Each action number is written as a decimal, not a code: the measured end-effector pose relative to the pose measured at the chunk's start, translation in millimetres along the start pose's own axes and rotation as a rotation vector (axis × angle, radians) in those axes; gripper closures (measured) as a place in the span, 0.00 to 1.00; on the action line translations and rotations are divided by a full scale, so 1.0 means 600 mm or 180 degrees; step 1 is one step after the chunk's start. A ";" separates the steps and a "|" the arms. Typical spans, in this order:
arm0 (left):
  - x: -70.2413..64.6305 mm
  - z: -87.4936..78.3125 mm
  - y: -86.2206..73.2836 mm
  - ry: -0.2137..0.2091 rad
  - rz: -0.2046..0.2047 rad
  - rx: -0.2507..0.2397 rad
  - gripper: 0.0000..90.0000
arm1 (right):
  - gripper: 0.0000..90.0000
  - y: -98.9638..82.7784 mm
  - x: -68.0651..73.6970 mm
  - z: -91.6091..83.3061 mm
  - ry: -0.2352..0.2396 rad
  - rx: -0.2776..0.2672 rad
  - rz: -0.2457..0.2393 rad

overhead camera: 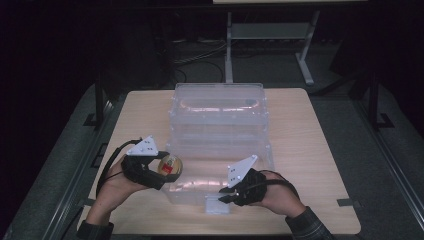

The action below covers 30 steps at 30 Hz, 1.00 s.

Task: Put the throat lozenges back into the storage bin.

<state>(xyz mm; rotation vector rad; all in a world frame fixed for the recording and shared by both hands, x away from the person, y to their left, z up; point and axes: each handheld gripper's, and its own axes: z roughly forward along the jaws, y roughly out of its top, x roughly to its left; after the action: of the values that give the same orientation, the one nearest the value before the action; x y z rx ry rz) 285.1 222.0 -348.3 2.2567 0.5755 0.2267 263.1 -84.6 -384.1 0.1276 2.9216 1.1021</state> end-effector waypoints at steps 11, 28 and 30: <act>-0.011 0.018 -0.008 -0.0087 0.0034 0.0090 0.23 | 0.84 0.000 0.000 0.000 0.0001 -0.0001 0.0008; -0.010 0.029 -0.016 -0.0098 0.0020 0.0101 0.22 | 0.84 0.000 0.000 0.000 0.0001 0.0003 0.0007; -0.010 0.030 -0.017 -0.0111 0.0018 0.0107 0.22 | 0.84 0.000 0.000 0.000 0.0001 0.0003 0.0008</act>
<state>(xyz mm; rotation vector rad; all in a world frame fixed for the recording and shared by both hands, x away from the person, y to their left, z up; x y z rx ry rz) 282.5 213.4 -367.5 2.2905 0.5584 0.1817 262.8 -84.6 -384.0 0.1310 2.9230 1.1013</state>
